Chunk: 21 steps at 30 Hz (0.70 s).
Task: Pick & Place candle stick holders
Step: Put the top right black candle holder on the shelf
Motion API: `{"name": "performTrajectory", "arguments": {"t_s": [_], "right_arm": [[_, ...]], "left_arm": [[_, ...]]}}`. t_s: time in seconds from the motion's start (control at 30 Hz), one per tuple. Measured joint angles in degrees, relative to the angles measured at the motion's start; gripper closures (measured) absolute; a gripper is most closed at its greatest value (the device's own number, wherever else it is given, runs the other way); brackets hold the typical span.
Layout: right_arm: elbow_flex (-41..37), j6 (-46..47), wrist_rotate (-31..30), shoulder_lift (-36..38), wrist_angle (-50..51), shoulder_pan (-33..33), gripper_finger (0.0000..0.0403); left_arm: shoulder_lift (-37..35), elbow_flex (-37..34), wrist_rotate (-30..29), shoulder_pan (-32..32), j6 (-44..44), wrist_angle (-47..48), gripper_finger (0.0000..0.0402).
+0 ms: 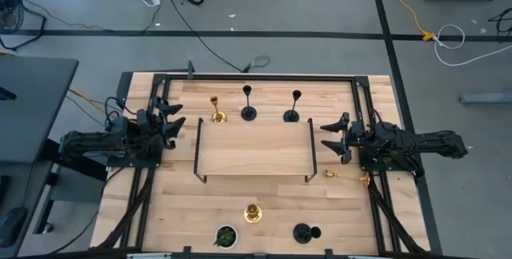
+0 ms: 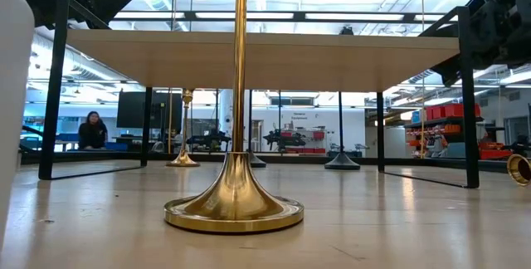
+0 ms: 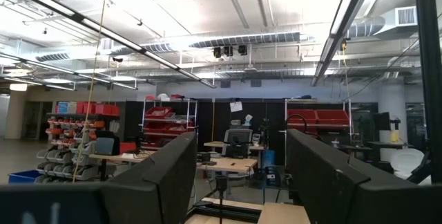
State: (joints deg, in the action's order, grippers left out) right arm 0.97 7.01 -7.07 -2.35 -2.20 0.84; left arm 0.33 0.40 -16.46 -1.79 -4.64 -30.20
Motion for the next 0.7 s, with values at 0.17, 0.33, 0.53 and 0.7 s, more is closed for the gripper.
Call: {"name": "performTrajectory", "arguments": {"t_s": [0.17, 0.33, 0.53, 0.7], "right_arm": [[-0.02, -3.63, -0.05, 0.00, -6.36, 0.00, 0.0138], [0.00, -8.36, -12.61, 0.03, -15.86, -0.66, 0.0138], [3.61, -12.45, -26.76, -0.20, -9.21, -6.51, 0.0138], [9.18, -14.30, -26.25, -0.17, -0.88, -14.56, 0.0138]], "left_arm": [[0.01, 0.00, -0.01, 0.01, 0.00, 0.00, 0.0179], [-0.01, 0.00, -0.01, -0.01, 0.00, 0.00, 0.0179], [0.00, -0.01, -0.01, 0.00, -0.39, -0.12, 0.0179], [-0.01, -0.01, -0.01, -0.01, -0.52, -0.15, 0.0179]]}}
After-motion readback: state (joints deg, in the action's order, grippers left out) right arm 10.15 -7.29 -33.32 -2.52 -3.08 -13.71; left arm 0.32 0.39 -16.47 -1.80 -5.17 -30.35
